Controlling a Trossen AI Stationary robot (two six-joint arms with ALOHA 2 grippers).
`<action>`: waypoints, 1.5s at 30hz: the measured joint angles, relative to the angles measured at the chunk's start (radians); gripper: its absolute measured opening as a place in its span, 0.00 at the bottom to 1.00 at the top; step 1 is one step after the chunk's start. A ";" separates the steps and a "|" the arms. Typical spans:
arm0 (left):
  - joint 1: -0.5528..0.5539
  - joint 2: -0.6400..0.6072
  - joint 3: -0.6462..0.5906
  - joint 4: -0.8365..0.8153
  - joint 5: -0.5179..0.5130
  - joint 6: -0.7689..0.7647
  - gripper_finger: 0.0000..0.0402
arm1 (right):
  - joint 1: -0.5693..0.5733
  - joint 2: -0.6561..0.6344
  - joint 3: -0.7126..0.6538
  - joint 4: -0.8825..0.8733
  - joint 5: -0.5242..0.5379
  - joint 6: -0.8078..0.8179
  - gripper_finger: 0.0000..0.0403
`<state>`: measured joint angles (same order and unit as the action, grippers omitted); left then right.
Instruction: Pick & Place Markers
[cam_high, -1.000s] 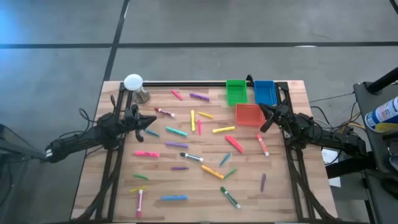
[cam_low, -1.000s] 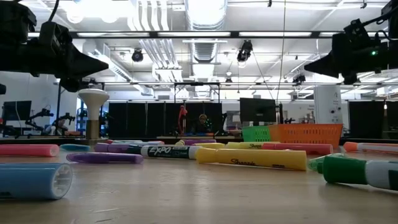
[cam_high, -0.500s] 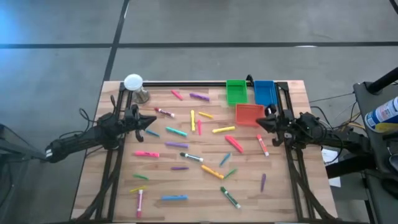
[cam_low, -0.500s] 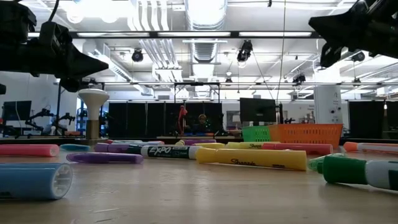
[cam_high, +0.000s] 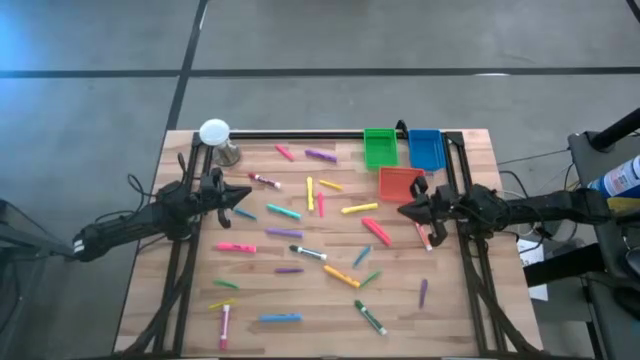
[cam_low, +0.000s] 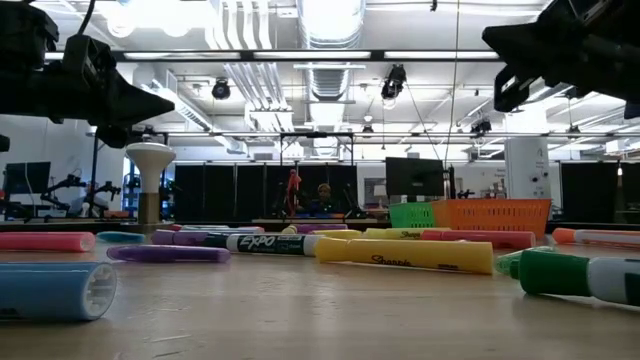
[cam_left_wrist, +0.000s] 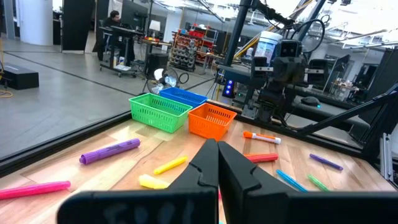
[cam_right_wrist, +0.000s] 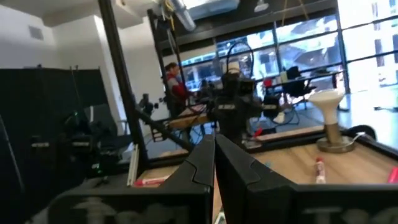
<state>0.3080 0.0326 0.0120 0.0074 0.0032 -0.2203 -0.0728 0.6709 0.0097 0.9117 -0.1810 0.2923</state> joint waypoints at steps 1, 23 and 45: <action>0.000 0.000 0.000 0.000 0.000 0.000 0.00 | 0.002 0.031 0.003 0.013 0.004 0.019 0.02; 0.000 0.002 0.000 0.000 0.000 0.000 0.00 | 0.063 0.785 0.915 -1.422 0.325 0.212 0.02; 0.000 0.002 0.000 0.000 0.000 0.000 0.00 | 0.146 1.065 1.142 -1.509 0.633 0.441 0.02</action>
<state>0.3080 0.0349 0.0120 0.0071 0.0030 -0.2207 0.0737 1.7362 1.1517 -0.5972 0.4517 0.7332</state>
